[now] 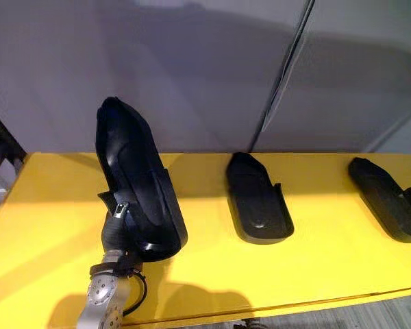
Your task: Walk over and take plastic housings, then place them on the shelf
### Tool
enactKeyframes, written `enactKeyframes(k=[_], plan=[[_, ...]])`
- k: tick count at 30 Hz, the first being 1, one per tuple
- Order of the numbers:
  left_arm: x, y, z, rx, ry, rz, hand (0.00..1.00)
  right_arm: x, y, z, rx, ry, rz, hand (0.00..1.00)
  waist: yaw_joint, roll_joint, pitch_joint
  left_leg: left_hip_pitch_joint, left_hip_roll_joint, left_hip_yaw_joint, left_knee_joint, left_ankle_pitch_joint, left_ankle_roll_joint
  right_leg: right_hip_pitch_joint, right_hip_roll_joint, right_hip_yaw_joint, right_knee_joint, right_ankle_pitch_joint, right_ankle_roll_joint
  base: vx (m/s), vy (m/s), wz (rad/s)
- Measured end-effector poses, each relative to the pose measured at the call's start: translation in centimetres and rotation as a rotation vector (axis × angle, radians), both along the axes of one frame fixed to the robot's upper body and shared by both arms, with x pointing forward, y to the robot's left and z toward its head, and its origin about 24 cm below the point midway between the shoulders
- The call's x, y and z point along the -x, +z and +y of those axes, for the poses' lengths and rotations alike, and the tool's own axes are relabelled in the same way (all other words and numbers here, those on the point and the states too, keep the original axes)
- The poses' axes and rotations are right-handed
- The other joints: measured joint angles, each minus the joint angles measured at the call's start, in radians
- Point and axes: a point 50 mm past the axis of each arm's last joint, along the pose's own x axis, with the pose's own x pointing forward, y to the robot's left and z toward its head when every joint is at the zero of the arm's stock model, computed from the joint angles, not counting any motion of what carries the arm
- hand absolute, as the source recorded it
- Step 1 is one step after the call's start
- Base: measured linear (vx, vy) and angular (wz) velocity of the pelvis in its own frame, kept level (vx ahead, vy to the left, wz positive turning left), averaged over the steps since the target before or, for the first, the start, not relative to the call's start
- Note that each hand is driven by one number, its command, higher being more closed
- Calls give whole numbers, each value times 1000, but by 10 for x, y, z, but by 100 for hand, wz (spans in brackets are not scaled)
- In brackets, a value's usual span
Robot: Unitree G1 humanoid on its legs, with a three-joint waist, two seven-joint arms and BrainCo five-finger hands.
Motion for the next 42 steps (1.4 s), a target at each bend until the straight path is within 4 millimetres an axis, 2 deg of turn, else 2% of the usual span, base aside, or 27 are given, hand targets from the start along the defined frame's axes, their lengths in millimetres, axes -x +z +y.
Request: enactKeyframes(k=[1,2,4,5,6,7,10,13,15,17,19,22,28,31,35,38,42], plan=[[-2,2,-1,0,-3,-10,100,-2,2,1,-1,2,-14,0,-3,-8,3,-1,-5,2,3,0,1,-12,24,7,13,-3,-7,-58,120,-31],[-2,4,-2,12,0,-15,100,-4,4,0,3,-2,-26,0,7,-12,9,8,-10,8,12,-8,14,-25,17,3,44,-16,-25,-69,90,-22],[-2,6,-8,13,-8,-24,100,-5,7,-4,8,-22,-47,0,8,-6,10,20,-16,36,5,-11,28,-17,16,17,39,-35,-4,-69,51,-21],[-2,13,-10,11,-10,-56,100,-5,8,-2,0,-30,-54,0,14,-5,20,40,-15,45,-26,-21,30,-38,48,54,140,-161,22,-35,-63,-2],[-3,14,-10,10,-10,-63,100,-2,8,0,-8,-33,-48,0,9,-16,18,44,-20,41,-35,-21,29,-38,76,68,181,-227,4,-25,-178,-5],[-3,14,-10,10,-8,-64,100,1,7,0,-10,-36,-41,0,19,-26,15,46,-23,35,-37,-22,26,-33,86,71,179,-283,-24,-21,-179,4],[-2,15,-13,-10,-24,-61,100,8,5,-7,-6,-62,-25,0,21,6,17,42,-12,13,-59,-11,44,-15,98,25,172,-296,-41,-25,-192,32],[-1,21,-14,-21,-29,-92,100,10,6,-10,-7,-74,-28,0,34,12,11,57,-13,-1,-81,3,46,11,97,10,165,-294,-46,47,-53,21],[1,23,-8,-25,-5,-101,100,10,6,-7,-19,-83,-33,0,39,6,-1,66,-16,-1,-85,4,44,28,96,11,144,-287,-49,57,48,4],[2,22,-2,-30,22,-93,100,14,4,-4,-29,-89,-21,0,43,6,-17,71,-20,-1,-90,7,41,55,95,12,94,-259,-47,62,95,2],[4,19,4,-32,53,-75,100,21,2,-2,-40,-100,-4,0,49,2,-20,74,-27,-1,-105,14,29,82,95,15,32,-213,-51,46,110,6],[7,13,5,-33,59,-48,100,30,-1,-2,-41,-106,21,0,57,-4,-25,101,-43,6,-116,21,29,129,85,18,-31,-168,-60,35,141,5],[10,4,9,-66,79,-4,100,32,-3,-1,-43,-103,38,0,58,-8,-43,106,-45,9,-118,30,31,162,85,19,-95,-130,-53,-19,75,-1],[8,-9,15,-145,96,62,100,32,-4,-2,-41,-97,42,0,59,-6,-63,121,-44,31,-150,67,33,163,88,31,-113,-117,-56,-75,-6,-10],[-2,-21,30,-286,120,148,100,34,-7,-5,-28,-76,65,0,57,4,-79,141,-34,37,-200,100,27,164,105,44,-133,-113,-52,-93,-32,-7],[-15,-28,48,-352,172,211,100,41,-12,-8,-25,-44,105,0,48,12,-84,143,-26,47,-241,118,17,151,120,67,-148,-107,-47,-173,-21,-6],[-24,-46,74,-422,229,351,100,51,-18,-17,-7,-16,168,0,26,21,-90,158,-38,55,-326,159,22,148,122,71,-212,-45,-49,-161,31,-8]])
